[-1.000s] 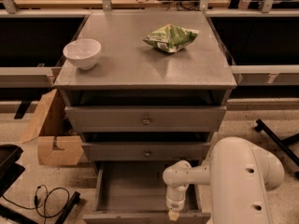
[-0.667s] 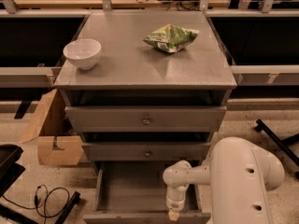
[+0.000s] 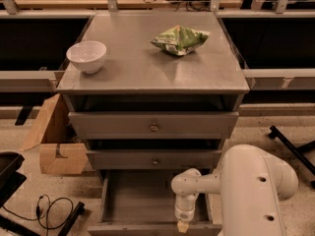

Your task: Open bottom drawer

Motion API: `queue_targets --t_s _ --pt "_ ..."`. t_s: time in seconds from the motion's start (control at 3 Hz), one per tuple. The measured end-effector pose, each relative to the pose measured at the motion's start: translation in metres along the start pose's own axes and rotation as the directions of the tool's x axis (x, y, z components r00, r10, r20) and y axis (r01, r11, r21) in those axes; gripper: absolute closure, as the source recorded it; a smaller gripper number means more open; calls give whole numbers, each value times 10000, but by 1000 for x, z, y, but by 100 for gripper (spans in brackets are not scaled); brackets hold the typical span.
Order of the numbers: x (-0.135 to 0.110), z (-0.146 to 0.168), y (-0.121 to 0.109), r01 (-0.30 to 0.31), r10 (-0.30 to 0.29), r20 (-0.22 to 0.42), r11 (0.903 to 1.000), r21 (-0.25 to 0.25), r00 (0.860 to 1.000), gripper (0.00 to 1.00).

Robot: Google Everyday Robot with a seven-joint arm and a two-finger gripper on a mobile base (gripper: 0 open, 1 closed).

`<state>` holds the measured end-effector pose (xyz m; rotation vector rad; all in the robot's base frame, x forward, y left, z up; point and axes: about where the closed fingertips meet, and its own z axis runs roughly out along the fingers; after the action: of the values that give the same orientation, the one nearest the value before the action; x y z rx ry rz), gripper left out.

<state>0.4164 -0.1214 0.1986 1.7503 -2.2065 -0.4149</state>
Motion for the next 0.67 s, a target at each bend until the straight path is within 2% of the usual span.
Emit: queue_targets --t_s 0.67 --pt "-2 6 14 -3 9 98 9985 -553 10000 100"
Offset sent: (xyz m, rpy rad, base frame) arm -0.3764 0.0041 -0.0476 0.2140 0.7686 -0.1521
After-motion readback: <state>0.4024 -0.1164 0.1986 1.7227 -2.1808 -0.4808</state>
